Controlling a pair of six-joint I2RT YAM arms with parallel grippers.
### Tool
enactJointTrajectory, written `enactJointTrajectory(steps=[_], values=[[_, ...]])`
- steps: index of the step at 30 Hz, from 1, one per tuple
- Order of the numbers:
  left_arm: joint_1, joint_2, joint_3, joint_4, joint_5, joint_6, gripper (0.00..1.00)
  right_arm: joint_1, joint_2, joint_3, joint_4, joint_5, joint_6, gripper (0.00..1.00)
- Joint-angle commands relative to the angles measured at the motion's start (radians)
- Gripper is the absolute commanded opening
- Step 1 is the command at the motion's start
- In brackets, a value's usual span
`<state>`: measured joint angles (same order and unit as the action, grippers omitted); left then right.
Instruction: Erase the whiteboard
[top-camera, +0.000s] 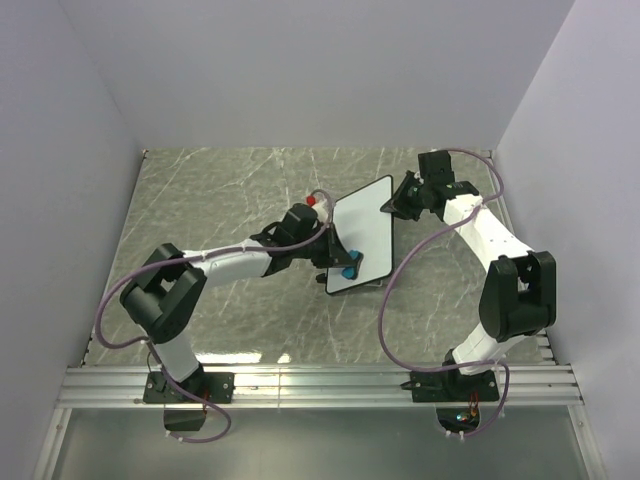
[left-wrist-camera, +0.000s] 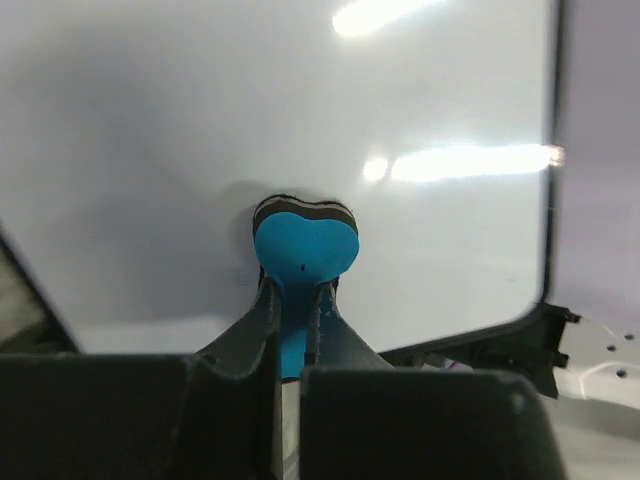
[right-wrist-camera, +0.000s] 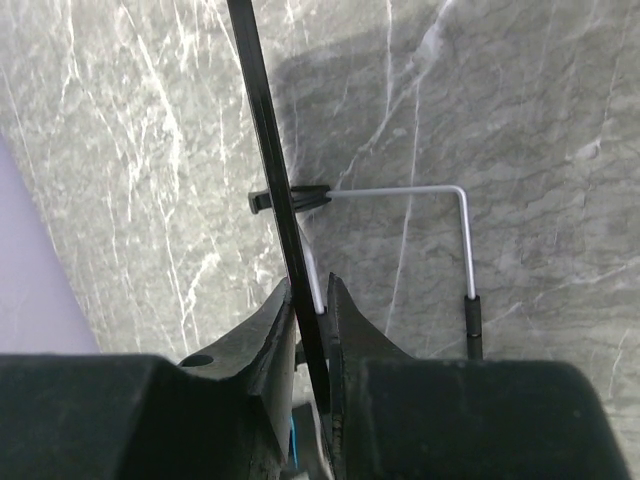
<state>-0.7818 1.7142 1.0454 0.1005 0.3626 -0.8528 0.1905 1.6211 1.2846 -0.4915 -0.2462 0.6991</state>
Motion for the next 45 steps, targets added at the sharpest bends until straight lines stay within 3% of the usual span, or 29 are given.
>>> enactJointTrajectory(steps=[1, 9, 20, 29, 37, 45], values=[[0.026, 0.119, -0.111, -0.082, 0.038, 0.014, 0.0, 0.017, -0.009, 0.032, 0.024, 0.104, 0.109, 0.0], [0.047, 0.159, -0.116, -0.097, -0.001, 0.041, 0.0, 0.017, 0.002, 0.044, 0.018, 0.097, 0.109, 0.0], [0.148, 0.09, -0.147, -0.189, -0.057, 0.075, 0.0, 0.024, -0.02, 0.002, 0.037, 0.091, 0.123, 0.0], [0.18, -0.097, 0.039, -0.415, -0.157, 0.133, 0.0, 0.035, -0.07, -0.083, 0.059, 0.082, 0.125, 0.0], [0.289, -0.192, 0.196, -0.574, -0.221, 0.169, 0.0, 0.052, -0.105, -0.151, 0.079, 0.074, 0.131, 0.0], [0.453, -0.211, 0.078, -0.598, -0.283, 0.218, 0.0, 0.059, -0.168, -0.18, 0.062, 0.062, 0.131, 0.0]])
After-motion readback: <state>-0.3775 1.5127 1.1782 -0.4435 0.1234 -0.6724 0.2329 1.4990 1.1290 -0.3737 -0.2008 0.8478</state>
